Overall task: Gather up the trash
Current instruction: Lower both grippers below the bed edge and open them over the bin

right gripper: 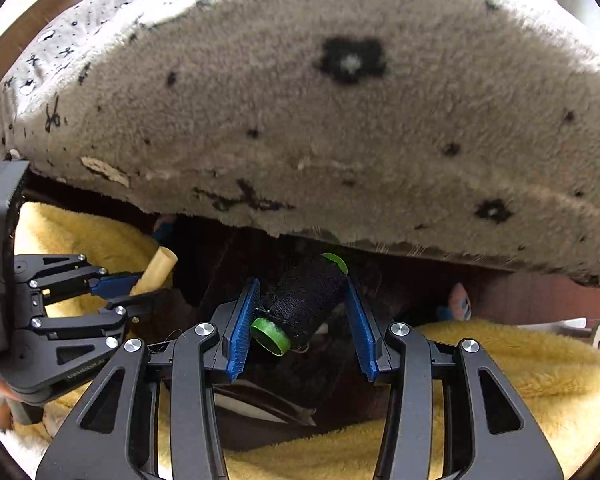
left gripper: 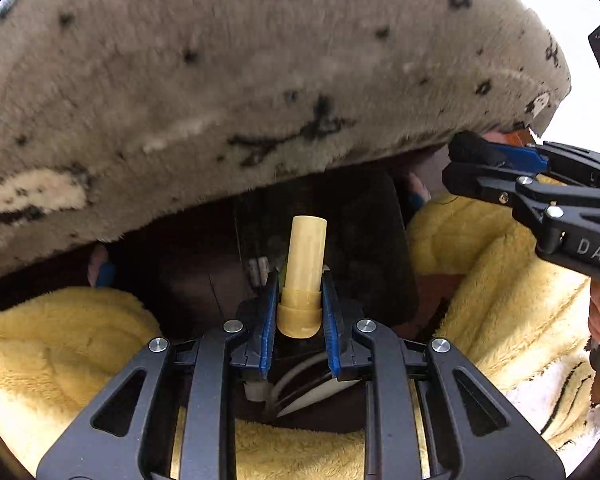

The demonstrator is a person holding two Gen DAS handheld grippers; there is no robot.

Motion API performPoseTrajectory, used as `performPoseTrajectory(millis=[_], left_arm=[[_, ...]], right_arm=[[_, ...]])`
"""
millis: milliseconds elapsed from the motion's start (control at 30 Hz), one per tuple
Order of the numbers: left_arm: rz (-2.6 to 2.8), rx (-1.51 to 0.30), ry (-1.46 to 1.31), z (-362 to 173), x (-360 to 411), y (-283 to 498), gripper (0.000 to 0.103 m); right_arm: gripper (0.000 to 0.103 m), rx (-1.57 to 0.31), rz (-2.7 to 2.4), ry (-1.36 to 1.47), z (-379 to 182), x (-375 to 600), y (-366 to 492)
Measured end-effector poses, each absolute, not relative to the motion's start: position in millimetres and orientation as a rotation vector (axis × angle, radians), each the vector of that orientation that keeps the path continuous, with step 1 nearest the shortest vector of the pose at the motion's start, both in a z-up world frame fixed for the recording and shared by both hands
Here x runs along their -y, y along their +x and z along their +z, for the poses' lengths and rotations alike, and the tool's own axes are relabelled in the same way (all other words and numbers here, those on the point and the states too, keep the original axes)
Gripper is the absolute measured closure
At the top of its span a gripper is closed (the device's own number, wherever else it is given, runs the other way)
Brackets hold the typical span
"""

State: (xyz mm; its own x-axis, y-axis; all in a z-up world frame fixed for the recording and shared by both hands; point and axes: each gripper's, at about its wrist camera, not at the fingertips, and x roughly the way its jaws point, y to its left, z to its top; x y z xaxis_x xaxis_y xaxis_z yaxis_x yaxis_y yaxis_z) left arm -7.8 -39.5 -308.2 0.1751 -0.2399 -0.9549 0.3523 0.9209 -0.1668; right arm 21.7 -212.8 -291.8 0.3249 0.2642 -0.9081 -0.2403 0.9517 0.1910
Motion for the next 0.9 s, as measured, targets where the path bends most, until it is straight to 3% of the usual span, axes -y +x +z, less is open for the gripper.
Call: performPoseTrajectory(millis=[567, 667, 833, 900], left_arm=[[-0.479, -1.483, 0.068, -354.3, 49.6, 7.9, 0.083], [-0.476, -1.479, 0.057, -353.0, 49.4, 9.9, 0.07], [-0.457, -1.458, 0.049, -344.5, 47.2, 12.2, 0.057], [-0.443, -1.441, 0.051, -338.8, 46.2, 11.8, 0.044]], right_arm=[[0.057, -1.342, 0.371, 0.069, -338.3, 199.0, 43.5], [0.056, -1.343, 0.377, 0.082, -338.5, 196.2, 45.7], [0.042, -1.321, 0.359, 0.074, -333.0, 196.0, 48.0], [0.037, -1.299, 0.335, 0.064, -327.1, 197.7, 47.0]])
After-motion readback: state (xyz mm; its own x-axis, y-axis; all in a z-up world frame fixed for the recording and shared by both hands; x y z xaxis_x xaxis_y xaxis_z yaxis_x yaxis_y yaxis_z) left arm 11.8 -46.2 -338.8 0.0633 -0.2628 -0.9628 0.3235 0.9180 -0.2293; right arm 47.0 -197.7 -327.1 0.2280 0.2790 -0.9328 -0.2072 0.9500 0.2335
